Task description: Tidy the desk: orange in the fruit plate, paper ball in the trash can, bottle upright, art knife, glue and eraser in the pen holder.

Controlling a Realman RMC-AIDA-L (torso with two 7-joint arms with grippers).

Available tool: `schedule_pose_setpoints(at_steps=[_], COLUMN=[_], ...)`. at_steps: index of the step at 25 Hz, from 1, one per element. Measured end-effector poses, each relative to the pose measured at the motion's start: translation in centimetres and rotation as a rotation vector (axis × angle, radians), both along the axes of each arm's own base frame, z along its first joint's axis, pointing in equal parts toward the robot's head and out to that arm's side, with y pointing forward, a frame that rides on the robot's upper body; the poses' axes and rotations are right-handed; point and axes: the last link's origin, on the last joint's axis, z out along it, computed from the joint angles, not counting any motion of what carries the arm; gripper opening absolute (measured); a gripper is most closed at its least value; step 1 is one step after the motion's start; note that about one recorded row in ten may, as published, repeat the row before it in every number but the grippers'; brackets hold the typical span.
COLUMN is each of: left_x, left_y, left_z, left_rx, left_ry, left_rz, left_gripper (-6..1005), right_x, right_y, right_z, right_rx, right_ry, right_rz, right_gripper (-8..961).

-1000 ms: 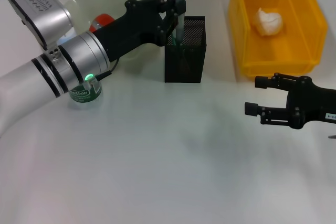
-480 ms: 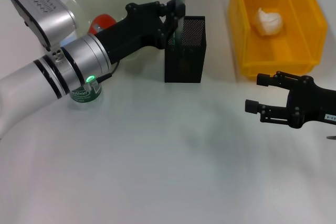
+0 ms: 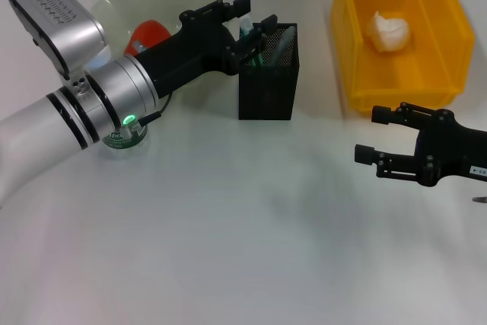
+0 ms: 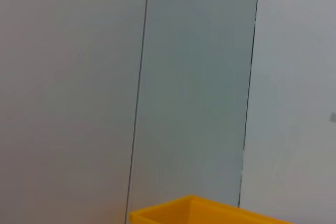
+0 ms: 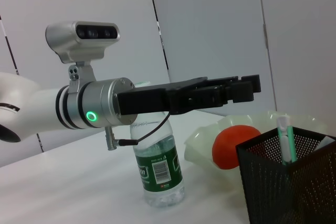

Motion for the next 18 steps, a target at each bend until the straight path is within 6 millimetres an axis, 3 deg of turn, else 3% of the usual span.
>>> schedule_pose_setpoints(at_steps=[6, 11, 16, 18], left_x=[0.0, -0.6, -0.5, -0.8], left_y=[-0.6, -1.7, -2.3, -3.6], left_z=[0.4, 1.1, 1.1, 1.1], left_rx=[-0.029, -0.061, -0.088, -0.172], left_ry=[-0.063, -0.120, -0.114, -0.082], left_rz=[0.007, -0.006, -0.039, -0.100], left_gripper=[677, 818, 818, 818], right_x=[0.2, 0.2, 0.1, 0.1], right_y=[-0.1, -0.1, 0.2, 0.2], right_z=[0.1, 0.2, 0.3, 0.4], right_rx=[0.004, 0.008, 0.009, 0.010], right_ry=[-0.005, -0.010, -0.013, -0.014], right_rz=[0.000, 0.005, 0.012, 0.013], right_gripper=[809, 809, 809, 808])
